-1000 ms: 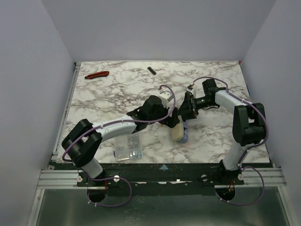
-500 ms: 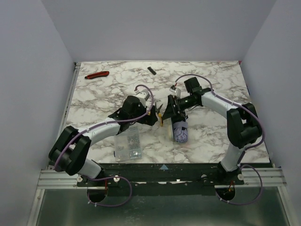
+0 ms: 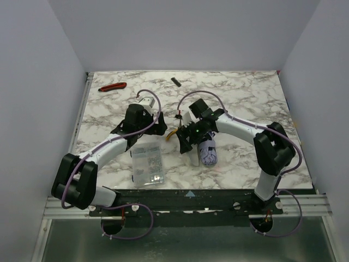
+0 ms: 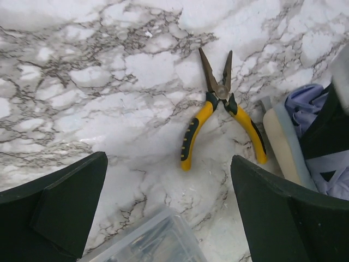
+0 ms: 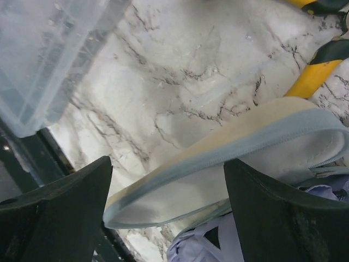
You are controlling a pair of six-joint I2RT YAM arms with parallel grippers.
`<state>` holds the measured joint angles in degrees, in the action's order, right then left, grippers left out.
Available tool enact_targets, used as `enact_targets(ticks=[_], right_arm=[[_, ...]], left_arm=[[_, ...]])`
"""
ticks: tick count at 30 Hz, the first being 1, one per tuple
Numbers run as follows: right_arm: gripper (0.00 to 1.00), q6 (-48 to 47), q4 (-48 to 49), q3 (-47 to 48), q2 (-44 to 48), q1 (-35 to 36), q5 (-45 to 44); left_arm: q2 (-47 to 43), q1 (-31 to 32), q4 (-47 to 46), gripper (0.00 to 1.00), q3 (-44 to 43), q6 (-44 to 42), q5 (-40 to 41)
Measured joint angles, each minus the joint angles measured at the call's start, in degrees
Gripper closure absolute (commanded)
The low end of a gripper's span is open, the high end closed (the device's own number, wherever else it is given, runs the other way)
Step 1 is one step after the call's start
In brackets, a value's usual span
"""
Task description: Open the umbrella
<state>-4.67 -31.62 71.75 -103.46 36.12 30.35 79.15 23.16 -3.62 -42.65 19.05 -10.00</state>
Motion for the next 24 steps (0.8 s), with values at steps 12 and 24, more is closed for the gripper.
enact_targets(ticks=[12,24], right_arm=[[0.09,-10.36,-6.51,0.11,-2.23,1.36,-5.16],[0.10,-13.57,-17.94,10.27,6.05,1.25,-1.86]], left_arm=[[-6.38,-1.79,0.76,0.01,-0.68,-1.11,-0.63],[-9.11,-1.77,1.05,0.01,0.04,-1.79,-1.66]])
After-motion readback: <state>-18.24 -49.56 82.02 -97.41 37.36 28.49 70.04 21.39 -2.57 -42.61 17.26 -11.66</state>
